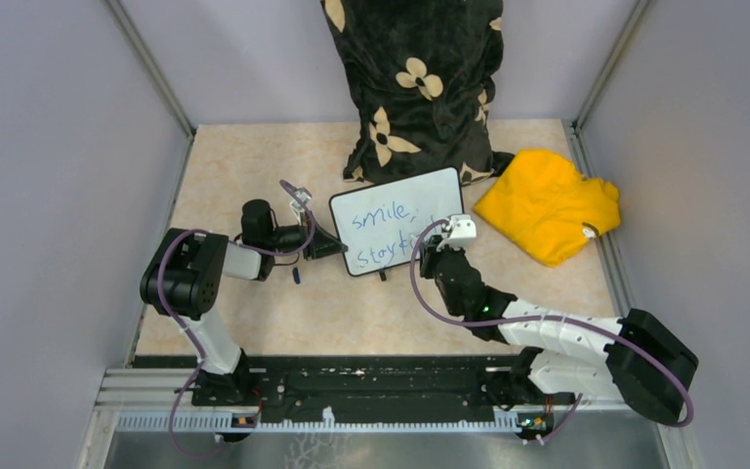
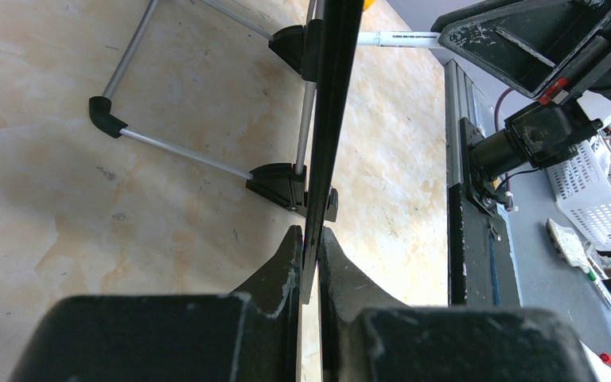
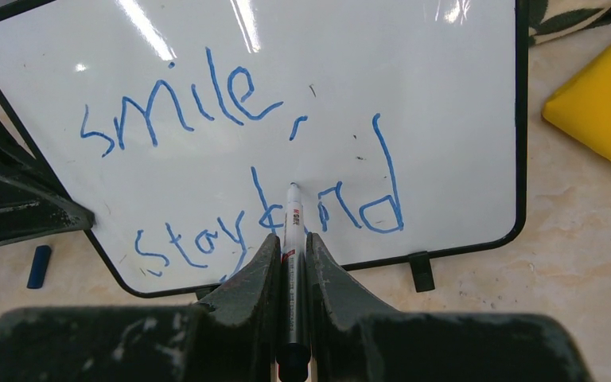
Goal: Write a sentence on the whiteboard
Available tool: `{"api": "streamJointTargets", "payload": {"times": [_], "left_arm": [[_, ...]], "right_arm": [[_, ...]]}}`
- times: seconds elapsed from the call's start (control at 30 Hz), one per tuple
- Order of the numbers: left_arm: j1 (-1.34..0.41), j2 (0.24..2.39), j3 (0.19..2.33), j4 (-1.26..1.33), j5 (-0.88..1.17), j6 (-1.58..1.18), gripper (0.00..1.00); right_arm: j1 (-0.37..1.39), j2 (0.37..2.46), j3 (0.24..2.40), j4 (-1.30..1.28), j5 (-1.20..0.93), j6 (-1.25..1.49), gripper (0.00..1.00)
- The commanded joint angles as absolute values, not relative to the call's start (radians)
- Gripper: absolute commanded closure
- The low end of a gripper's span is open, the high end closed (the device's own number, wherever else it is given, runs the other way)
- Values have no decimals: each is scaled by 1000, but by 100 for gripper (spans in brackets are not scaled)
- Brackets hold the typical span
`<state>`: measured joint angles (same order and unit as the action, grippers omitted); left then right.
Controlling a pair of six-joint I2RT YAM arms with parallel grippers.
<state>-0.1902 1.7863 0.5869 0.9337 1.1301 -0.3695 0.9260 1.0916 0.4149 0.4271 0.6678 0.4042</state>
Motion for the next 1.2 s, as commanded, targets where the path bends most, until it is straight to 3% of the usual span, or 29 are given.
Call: {"api": "streamJointTargets", "payload": {"times": [0.0,0.57,1.17], "left_arm": [[-192,1816,592,870,1116,-364,100],[-193,1816,592,870,1116,-365,100],[-193,1816,594,868,1114,-365,100]], "right_arm": [[919,1101,455,458,659,424,100],[917,1057,450,387,660,454,100],[904,621,346,112,819,510,100]]}}
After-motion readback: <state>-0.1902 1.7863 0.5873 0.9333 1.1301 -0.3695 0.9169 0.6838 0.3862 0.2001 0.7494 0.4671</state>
